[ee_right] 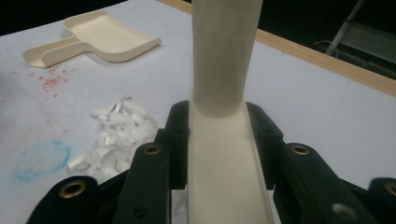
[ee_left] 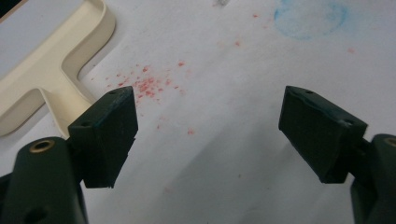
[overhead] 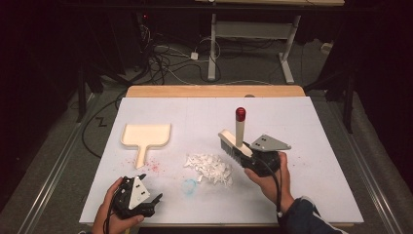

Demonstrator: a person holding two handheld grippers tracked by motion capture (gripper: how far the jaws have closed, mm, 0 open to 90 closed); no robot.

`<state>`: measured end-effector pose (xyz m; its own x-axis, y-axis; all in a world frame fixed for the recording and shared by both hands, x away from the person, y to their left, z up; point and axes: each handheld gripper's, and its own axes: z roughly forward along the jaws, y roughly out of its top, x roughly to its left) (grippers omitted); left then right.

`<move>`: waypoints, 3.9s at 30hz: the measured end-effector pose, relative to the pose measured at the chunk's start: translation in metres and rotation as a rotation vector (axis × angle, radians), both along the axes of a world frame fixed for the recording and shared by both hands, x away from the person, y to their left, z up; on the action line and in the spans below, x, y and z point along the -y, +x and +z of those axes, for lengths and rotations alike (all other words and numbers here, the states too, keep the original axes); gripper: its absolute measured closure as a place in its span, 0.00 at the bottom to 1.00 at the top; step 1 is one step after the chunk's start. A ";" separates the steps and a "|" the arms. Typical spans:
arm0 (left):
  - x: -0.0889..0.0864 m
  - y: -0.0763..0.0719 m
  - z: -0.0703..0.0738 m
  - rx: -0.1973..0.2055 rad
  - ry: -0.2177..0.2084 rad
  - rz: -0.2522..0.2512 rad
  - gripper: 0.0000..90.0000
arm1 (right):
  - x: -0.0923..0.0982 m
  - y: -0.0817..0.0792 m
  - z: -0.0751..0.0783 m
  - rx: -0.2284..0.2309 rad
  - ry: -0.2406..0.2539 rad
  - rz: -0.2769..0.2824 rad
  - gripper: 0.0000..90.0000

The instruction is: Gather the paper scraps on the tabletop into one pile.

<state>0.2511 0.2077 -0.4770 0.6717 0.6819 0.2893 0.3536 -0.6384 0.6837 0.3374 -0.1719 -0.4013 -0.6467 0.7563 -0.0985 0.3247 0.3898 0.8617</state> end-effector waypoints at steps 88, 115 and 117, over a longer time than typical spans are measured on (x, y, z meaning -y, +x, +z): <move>0.002 -0.001 0.000 0.009 -0.004 0.002 0.21 | -0.026 0.010 -0.016 0.105 0.022 0.009 0.75; 0.006 0.000 0.001 0.038 -0.007 0.025 0.17 | 0.093 -0.042 0.019 -0.176 0.009 0.283 0.75; 0.007 -0.001 0.002 0.037 -0.007 0.019 0.17 | 0.098 -0.042 0.017 -0.206 0.001 0.292 0.75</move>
<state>0.2499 0.2009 -0.4749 0.6478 0.6966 0.3085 0.3400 -0.6266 0.7012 0.2956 -0.2700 -0.3841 -0.8417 0.5369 0.0569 0.3665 0.4908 0.7905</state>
